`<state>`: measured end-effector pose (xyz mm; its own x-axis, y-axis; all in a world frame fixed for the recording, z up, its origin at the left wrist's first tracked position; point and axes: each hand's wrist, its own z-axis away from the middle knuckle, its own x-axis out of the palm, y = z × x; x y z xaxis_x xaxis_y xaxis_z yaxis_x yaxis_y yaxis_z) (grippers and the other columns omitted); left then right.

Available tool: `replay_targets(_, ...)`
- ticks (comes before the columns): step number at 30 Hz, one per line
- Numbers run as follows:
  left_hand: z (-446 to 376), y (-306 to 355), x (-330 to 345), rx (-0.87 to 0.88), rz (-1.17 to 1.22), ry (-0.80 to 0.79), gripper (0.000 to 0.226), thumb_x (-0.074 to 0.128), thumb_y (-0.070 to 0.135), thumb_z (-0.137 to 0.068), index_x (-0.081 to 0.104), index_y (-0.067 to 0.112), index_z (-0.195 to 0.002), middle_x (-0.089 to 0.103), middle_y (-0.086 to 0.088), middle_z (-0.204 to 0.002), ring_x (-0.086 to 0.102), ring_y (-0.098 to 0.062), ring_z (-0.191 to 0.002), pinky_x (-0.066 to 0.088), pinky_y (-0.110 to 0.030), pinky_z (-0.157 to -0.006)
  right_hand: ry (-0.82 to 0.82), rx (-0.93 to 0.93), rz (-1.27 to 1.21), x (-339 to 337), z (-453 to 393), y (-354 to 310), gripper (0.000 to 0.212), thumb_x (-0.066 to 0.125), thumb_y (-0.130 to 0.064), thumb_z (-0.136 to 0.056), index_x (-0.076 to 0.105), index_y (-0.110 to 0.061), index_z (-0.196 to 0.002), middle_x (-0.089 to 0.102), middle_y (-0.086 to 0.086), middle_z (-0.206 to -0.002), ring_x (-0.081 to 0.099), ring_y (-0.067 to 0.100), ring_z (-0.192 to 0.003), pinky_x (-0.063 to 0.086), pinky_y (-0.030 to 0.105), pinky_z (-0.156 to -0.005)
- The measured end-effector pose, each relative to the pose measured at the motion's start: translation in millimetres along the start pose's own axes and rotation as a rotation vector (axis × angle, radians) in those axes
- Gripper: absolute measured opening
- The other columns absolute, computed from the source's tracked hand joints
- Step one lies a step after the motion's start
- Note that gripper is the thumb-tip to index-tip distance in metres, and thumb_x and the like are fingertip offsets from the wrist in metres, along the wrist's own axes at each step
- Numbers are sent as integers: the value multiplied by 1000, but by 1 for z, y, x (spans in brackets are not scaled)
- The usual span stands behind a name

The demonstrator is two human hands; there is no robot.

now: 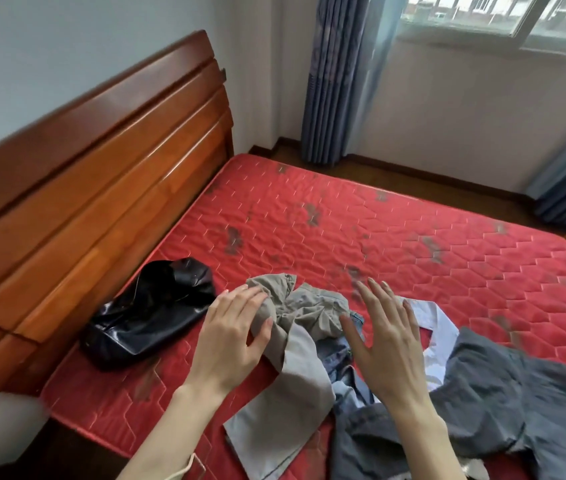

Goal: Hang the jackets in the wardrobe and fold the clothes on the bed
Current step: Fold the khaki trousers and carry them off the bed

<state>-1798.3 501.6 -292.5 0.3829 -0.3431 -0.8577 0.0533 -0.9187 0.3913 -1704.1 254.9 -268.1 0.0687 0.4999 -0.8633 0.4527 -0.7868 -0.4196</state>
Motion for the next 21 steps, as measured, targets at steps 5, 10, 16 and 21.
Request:
replay_targets(5, -39, -17, 34, -9, -22, -27, 45, 53, 39, -102, 65, 15, -137, 61, 1, -144, 48, -19, -143, 36, -47, -120, -43, 4, -31, 46, -40, 17, 62, 45, -56, -102, 44, -25, -156, 42, -5, -162, 27, 12, -156, 17, 42, -129)
replay_targets(10, -77, -40, 71, -34, -9, -35, 45, 56, 35, -100, 63, 14, -139, 60, 0, -146, 46, -18, -145, 35, -47, -121, -87, 4, -25, 89, -74, 32, 61, 42, -57, -102, 47, -25, -154, 45, -5, -160, 31, 13, -154, 21, 43, -128)
replay_targets(16, -122, -82, 147, -36, 48, -60, 45, 57, 32, -101, 62, 12, -141, 60, -1, -147, 46, -20, -146, 36, -49, -120, -116, 22, 18, 156, -110, 65, 57, 52, -52, -101, 53, -22, -150, 53, -3, -154, 43, 15, -148, 28, 44, -125)
replay_targets(21, -136, -133, 234, -42, 70, -86, 47, 51, 35, -101, 63, 11, -140, 60, -1, -147, 46, -18, -145, 29, -41, -125, -175, 24, 44, 237, -133, 111, 59, 46, -55, -102, 52, -21, -150, 53, -5, -153, 44, 14, -148, 25, 41, -126)
